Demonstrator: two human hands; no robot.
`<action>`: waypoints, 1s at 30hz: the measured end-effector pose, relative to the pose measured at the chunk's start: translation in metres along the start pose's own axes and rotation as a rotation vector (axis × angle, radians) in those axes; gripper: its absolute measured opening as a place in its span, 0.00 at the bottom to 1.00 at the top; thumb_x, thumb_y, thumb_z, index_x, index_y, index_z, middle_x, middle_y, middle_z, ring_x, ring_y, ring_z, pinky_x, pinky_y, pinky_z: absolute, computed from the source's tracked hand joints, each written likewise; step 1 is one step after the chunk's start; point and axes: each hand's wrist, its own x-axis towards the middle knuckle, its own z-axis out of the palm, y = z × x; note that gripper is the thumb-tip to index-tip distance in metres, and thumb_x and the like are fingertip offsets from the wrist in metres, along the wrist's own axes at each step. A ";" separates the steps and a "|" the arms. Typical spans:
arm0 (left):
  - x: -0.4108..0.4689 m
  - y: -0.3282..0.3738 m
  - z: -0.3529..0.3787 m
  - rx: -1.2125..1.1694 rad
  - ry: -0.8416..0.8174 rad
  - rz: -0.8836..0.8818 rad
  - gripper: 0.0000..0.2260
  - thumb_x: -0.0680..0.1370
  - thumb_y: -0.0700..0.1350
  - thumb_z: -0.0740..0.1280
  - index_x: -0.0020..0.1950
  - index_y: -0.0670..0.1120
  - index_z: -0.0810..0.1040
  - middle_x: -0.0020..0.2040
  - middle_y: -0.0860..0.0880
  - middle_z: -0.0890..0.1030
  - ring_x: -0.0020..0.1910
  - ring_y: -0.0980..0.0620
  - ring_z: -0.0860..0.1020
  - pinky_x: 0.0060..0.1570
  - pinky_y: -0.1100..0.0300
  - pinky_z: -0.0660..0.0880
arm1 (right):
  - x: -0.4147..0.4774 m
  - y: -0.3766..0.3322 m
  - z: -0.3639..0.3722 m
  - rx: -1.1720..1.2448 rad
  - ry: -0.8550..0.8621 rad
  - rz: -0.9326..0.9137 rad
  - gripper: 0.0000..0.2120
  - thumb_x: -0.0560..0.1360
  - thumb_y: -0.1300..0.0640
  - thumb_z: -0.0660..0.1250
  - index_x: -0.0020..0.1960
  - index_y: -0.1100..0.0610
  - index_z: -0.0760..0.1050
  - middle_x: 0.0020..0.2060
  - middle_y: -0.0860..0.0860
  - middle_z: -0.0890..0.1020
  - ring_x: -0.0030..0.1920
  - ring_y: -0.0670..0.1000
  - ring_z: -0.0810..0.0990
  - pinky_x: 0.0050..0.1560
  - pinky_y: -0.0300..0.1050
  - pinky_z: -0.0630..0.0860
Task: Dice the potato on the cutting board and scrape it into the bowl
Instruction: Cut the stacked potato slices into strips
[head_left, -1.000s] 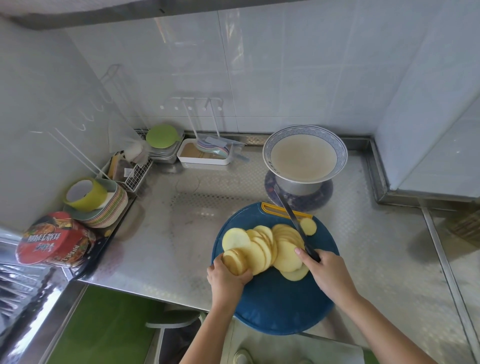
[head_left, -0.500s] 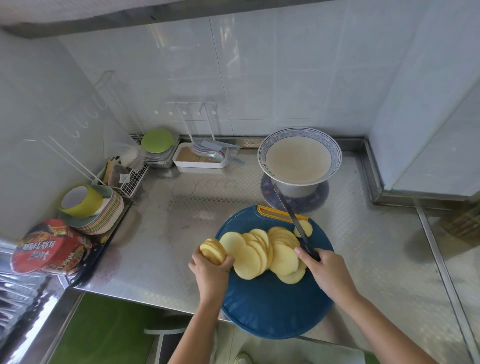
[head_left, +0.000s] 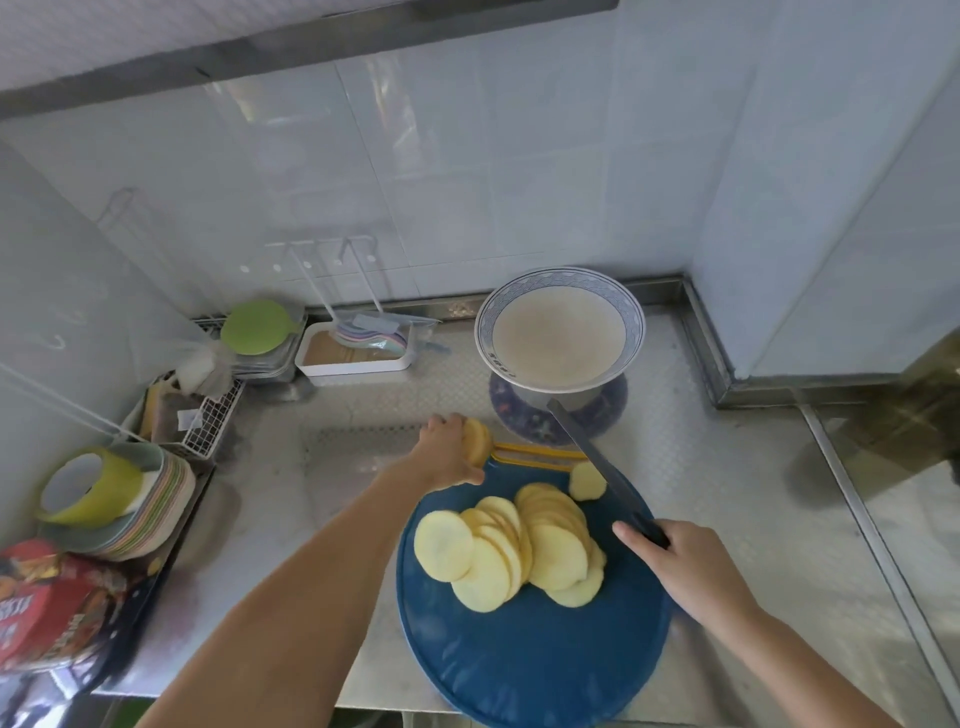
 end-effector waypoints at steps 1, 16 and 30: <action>0.003 0.004 0.003 0.023 -0.003 0.025 0.39 0.70 0.49 0.75 0.73 0.40 0.58 0.67 0.39 0.62 0.67 0.39 0.62 0.66 0.51 0.63 | -0.001 0.001 0.000 0.002 0.000 0.005 0.27 0.77 0.41 0.66 0.27 0.54 0.63 0.21 0.45 0.66 0.25 0.46 0.67 0.27 0.35 0.64; -0.021 -0.017 0.020 -0.423 -0.007 0.059 0.42 0.73 0.55 0.72 0.78 0.46 0.52 0.76 0.47 0.61 0.73 0.47 0.63 0.68 0.57 0.61 | -0.006 -0.008 0.009 0.017 -0.045 -0.035 0.25 0.76 0.40 0.66 0.29 0.55 0.67 0.21 0.46 0.67 0.24 0.44 0.66 0.27 0.37 0.63; -0.100 -0.002 0.094 -0.350 0.223 -0.177 0.64 0.59 0.67 0.75 0.77 0.49 0.33 0.78 0.44 0.45 0.76 0.41 0.47 0.73 0.44 0.50 | -0.026 -0.017 0.014 0.036 -0.053 -0.099 0.25 0.77 0.40 0.66 0.29 0.55 0.67 0.23 0.46 0.68 0.26 0.45 0.67 0.28 0.37 0.64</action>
